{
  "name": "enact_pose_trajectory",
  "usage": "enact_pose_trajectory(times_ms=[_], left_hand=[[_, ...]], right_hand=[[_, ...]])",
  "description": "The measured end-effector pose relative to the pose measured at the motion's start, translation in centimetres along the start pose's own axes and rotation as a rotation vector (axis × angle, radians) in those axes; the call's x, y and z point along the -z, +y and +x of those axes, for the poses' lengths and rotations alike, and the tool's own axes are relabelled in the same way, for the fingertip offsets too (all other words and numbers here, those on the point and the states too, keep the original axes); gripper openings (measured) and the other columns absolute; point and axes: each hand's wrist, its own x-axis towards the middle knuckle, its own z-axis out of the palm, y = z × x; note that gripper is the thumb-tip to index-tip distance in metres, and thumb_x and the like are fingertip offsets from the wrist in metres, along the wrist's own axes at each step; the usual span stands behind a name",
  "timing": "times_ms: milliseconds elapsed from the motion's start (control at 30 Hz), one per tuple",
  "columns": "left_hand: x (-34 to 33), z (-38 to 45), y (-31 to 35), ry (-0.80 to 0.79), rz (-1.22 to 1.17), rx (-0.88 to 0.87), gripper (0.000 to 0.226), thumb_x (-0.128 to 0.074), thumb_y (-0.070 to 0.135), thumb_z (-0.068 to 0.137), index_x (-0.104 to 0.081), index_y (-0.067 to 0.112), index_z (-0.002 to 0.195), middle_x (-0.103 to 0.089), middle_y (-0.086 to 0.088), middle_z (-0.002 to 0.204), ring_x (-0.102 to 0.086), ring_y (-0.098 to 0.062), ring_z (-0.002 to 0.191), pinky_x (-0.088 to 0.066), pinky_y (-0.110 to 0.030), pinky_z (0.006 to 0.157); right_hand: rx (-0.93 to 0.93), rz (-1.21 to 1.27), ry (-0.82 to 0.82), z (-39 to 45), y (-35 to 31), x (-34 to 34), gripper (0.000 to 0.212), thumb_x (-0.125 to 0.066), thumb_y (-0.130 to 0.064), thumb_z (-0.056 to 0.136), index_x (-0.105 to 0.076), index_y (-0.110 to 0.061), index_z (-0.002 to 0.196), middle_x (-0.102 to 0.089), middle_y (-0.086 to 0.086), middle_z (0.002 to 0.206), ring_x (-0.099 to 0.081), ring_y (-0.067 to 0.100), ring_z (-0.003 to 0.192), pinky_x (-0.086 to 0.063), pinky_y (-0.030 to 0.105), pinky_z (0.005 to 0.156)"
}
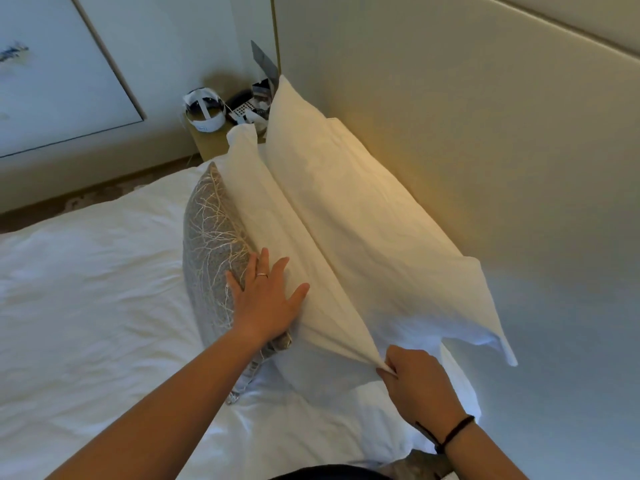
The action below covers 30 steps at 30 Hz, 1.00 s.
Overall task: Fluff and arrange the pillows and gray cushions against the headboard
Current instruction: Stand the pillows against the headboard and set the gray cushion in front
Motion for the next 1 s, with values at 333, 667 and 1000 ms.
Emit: enact_pose_trajectory(times_ms=[333,667,1000], left_hand=[[-0.5,0.2,0.7,0.011,0.035,0.04,0.073,-0.027,0.075,0.084,-0.032,0.036,0.144,-0.009,-0.003,0.164,0.005,-0.024,0.15,0.009,-0.065,0.112],[4.2,5.2,-0.6,0.065,0.17,0.074,0.06,-0.033,0.064,0.092,-0.036,0.033,0.143,-0.026,-0.003,0.16,-0.015,-0.027,0.149,-0.01,-0.058,0.118],[9.2,17.8,-3.6,0.098,0.187,0.06,0.048,-0.042,0.054,0.096,-0.046,0.03,0.137,-0.063,0.002,0.127,-0.061,-0.024,0.112,-0.046,-0.042,0.099]], right_hand=[[0.112,-0.039,-0.199,1.3,0.5,2.5,0.03,-0.058,-0.062,0.08,-0.054,-0.033,0.083,-0.059,-0.012,0.079,-0.056,0.01,0.072,-0.037,0.023,0.057],[0.235,0.152,-0.066,12.2,-9.2,4.5,0.045,-0.045,-0.05,0.096,-0.045,-0.028,0.136,-0.053,-0.003,0.133,-0.054,0.018,0.115,-0.045,0.032,0.092],[0.218,0.229,-0.189,26.5,-15.1,4.1,0.046,-0.045,-0.03,0.1,-0.038,-0.017,0.142,-0.044,0.011,0.14,-0.051,0.028,0.12,-0.042,0.033,0.094]])
